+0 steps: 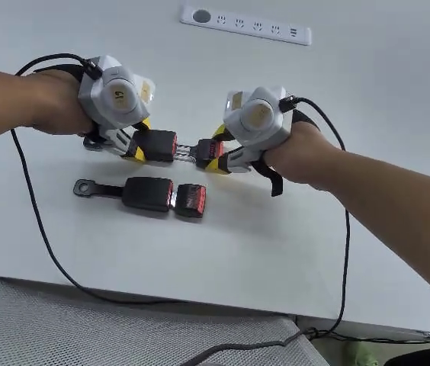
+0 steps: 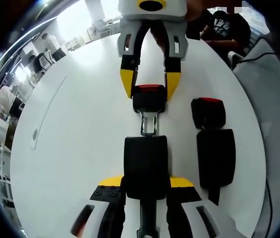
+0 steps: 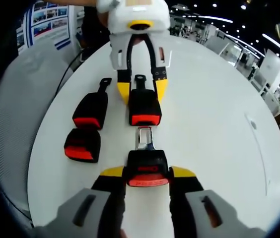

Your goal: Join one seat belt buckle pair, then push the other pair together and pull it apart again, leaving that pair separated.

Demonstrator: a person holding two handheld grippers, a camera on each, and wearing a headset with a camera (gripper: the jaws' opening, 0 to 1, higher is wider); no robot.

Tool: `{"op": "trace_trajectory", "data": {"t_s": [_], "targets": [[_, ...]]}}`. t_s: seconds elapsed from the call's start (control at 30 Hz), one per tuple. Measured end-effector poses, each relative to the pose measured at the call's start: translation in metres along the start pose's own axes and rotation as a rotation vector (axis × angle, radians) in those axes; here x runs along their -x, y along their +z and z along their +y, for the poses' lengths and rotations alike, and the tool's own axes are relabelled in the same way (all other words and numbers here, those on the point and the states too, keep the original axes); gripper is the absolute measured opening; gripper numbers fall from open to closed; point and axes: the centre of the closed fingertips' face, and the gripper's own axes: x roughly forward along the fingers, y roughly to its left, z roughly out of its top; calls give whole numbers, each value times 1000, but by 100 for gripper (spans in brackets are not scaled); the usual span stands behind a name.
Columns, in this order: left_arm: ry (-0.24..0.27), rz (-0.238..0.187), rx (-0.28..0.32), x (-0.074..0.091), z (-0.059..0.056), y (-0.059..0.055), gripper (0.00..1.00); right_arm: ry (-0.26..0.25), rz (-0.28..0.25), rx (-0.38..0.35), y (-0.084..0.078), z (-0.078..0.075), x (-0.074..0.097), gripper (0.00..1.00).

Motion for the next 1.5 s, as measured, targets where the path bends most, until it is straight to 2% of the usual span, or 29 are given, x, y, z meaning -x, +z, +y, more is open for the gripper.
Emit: {"op": "trace_trajectory", "data": {"t_s": [0.23, 0.57, 0.63, 0.7, 0.73, 1.07, 1.17, 1.2, 1.23, 1.27, 1.3, 1.37, 1.43, 1.5], "targets": [[4, -3, 0, 0, 0, -1, 32, -34, 12, -43, -36, -5, 22, 34], [9, 1, 2, 1, -2, 0, 32, -57, 85, -60, -88, -1, 57, 34], [9, -7, 10, 3, -4, 1, 32, -68, 107, -50, -98, -1, 62, 34], [9, -15, 16, 4, -5, 2, 32, -80, 140, -6, -106, -1, 66, 35], [9, -17, 17, 5, -6, 2, 32, -79, 134, -30, -106, 1, 67, 35], [21, 9, -8, 6, -9, 5, 32, -85, 184, -36, -110, 4, 72, 35], [30, 17, 14, 5, -6, 4, 33, -108, 208, -5, -108, 1, 72, 40], [29, 25, 58, 6, -5, 2, 33, -117, 210, -2, -107, 0, 72, 41], [21, 38, 59, 6, -5, 0, 34, -126, 219, -4, -106, 0, 72, 43], [28, 58, 18, 8, -4, -4, 35, -147, 236, -1, -107, -2, 73, 44], [42, 53, -10, 10, -2, -4, 35, -175, 239, 10, -103, -5, 76, 45], [56, 32, 32, 15, -1, -3, 37, -194, 206, 1, -91, -4, 80, 47], [70, 25, 41, 21, -1, -7, 38, -202, 179, -15, -82, -1, 84, 48], [92, 20, 45, 27, -4, -9, 38, -215, 148, -41, -74, 3, 88, 49]]}}
